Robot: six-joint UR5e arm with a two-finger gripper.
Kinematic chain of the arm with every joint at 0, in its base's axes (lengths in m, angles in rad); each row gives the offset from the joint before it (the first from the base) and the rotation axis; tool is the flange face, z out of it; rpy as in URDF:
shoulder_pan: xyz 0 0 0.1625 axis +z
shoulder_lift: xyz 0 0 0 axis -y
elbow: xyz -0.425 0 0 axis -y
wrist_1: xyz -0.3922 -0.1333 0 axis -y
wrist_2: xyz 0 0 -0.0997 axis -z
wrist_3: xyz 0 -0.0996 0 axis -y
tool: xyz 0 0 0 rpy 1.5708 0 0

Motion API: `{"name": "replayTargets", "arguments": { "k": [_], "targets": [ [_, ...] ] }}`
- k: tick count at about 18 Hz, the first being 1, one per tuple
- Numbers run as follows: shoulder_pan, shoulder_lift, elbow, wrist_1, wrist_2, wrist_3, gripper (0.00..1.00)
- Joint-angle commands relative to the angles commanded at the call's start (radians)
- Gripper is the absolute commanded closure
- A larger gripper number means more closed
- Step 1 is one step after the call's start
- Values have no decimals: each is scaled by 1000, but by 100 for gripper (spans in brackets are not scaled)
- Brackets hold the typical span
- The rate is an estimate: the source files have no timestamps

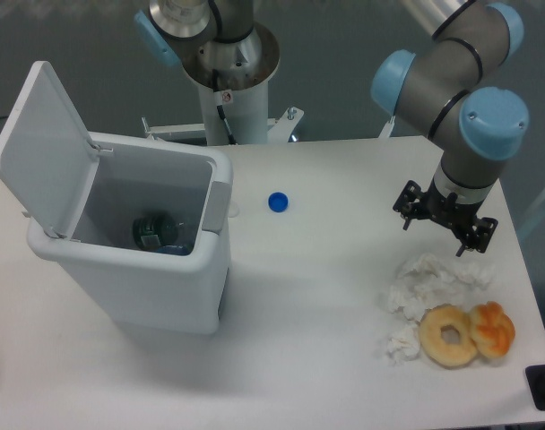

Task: Close the trash can
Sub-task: 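Raise the gripper up and away from the tissues toward the trash can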

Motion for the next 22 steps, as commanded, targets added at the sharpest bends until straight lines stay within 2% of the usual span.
{"name": "replayTargets", "arguments": {
  "k": [6,11,13,18,21,22],
  "targets": [
    [-3,18,-3,-8,5,-2,0],
    [-2,100,-60,-12,14,0,0],
    [-5,153,-107,-9,41,-12,0],
    [5,241,-146,-34,28,-44,0],
    [0,305,-144,-109,-37,-145,0],
    [-5,333,-144,-118,-63,-188,0]
  ]
}}
